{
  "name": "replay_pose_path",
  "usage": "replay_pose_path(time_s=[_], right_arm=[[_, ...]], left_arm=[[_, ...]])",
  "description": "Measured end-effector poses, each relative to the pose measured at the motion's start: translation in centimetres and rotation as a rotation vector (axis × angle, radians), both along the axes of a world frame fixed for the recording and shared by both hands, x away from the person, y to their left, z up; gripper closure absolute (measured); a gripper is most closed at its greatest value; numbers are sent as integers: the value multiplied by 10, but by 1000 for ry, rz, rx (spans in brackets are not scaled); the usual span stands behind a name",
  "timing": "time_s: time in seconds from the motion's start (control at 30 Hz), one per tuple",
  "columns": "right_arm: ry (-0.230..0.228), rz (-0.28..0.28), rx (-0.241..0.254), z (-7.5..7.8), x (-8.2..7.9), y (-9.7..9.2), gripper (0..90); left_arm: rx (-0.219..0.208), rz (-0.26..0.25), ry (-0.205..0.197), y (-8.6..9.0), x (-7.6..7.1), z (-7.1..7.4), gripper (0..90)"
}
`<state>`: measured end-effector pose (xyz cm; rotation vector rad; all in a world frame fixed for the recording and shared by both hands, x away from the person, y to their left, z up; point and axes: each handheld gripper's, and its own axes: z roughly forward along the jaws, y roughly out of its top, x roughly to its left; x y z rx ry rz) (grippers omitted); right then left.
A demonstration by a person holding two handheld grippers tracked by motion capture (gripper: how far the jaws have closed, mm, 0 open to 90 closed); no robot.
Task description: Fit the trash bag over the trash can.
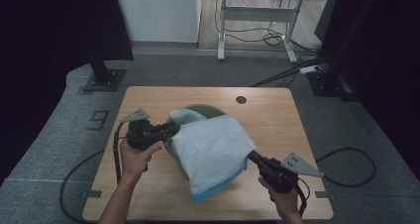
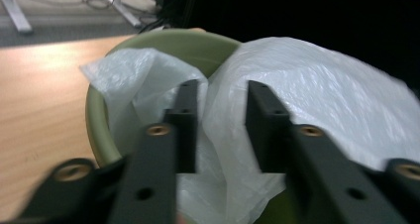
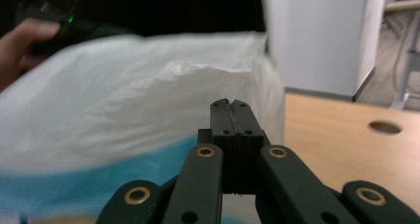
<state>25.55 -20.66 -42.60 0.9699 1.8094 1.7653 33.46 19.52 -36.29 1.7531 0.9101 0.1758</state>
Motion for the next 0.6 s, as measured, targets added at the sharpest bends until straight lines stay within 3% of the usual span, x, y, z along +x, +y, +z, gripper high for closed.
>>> replay_pose_path(time_s=[0.17, 0.43, 0.6], right_arm=[[3, -35, 53, 24, 15, -5, 891], [-17, -41, 59, 41, 23, -4, 891], [-13, -40, 56, 40, 23, -3, 891]], left_arm=[[20, -6, -86, 10, -19, 8, 503], [49, -57, -119, 18, -38, 9, 446], [77, -106, -105, 11, -49, 7, 408]])
